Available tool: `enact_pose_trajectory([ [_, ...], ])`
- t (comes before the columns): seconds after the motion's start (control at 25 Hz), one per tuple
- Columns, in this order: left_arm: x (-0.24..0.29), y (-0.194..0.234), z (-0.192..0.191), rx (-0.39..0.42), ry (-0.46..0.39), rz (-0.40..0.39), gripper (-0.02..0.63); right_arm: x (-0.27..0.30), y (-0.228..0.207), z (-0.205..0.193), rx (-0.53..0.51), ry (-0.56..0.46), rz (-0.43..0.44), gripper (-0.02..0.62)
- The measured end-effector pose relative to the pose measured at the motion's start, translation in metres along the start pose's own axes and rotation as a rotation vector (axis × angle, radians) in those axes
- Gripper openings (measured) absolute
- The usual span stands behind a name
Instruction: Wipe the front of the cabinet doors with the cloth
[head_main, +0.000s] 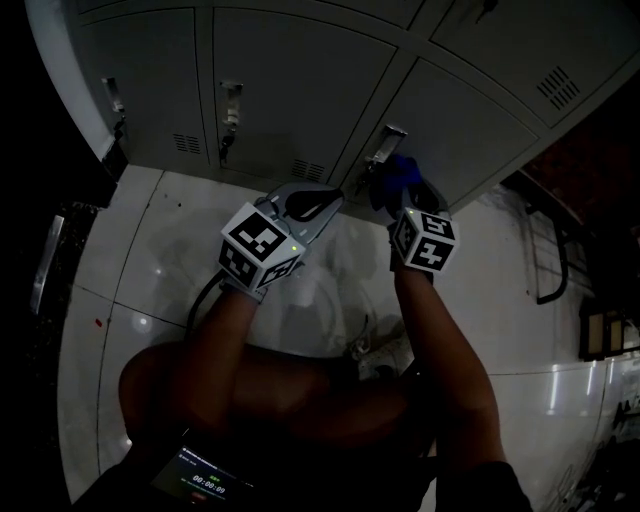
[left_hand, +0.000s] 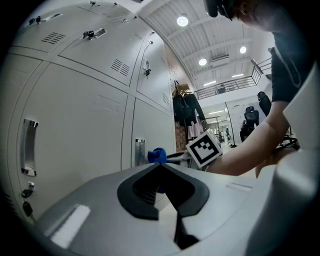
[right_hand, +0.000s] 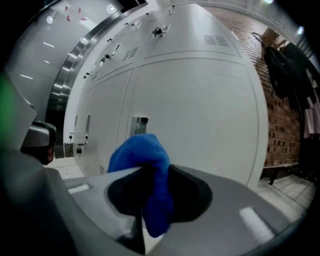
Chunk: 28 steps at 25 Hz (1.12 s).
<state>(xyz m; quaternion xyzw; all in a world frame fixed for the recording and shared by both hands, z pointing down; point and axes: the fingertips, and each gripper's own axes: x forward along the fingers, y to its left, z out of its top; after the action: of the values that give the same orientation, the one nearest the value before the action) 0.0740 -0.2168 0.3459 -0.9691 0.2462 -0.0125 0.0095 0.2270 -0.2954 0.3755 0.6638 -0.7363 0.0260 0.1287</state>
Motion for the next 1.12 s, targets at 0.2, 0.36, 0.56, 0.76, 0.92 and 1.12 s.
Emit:
enact_pose_trajectory([
  [0.2,-0.001,0.002,0.004,-0.006,-0.016,0.001,0.000,0.027,0.035,-0.009,-0.035,0.005,0.043,0.078],
  [0.36,-0.001,0.003,0.003,-0.010,-0.015,0.002,0.002,0.033,0.037,-0.009,-0.036,0.014,0.060,0.078],
  [0.56,-0.001,0.002,0.002,-0.005,-0.013,0.002,0.000,0.027,0.011,-0.014,-0.030,0.010,0.050,0.078],
  [0.76,-0.001,0.002,0.000,-0.002,-0.005,0.001,0.001,0.013,-0.037,-0.027,-0.010,0.048,-0.028,0.078],
  [0.92,-0.001,0.002,0.000,-0.002,-0.004,0.002,0.001,-0.001,-0.083,-0.040,0.027,0.069,-0.113,0.078],
  [1.12,0.000,0.001,-0.001,0.001,0.003,0.001,0.000,-0.017,-0.138,-0.057,0.098,0.089,-0.221,0.078],
])
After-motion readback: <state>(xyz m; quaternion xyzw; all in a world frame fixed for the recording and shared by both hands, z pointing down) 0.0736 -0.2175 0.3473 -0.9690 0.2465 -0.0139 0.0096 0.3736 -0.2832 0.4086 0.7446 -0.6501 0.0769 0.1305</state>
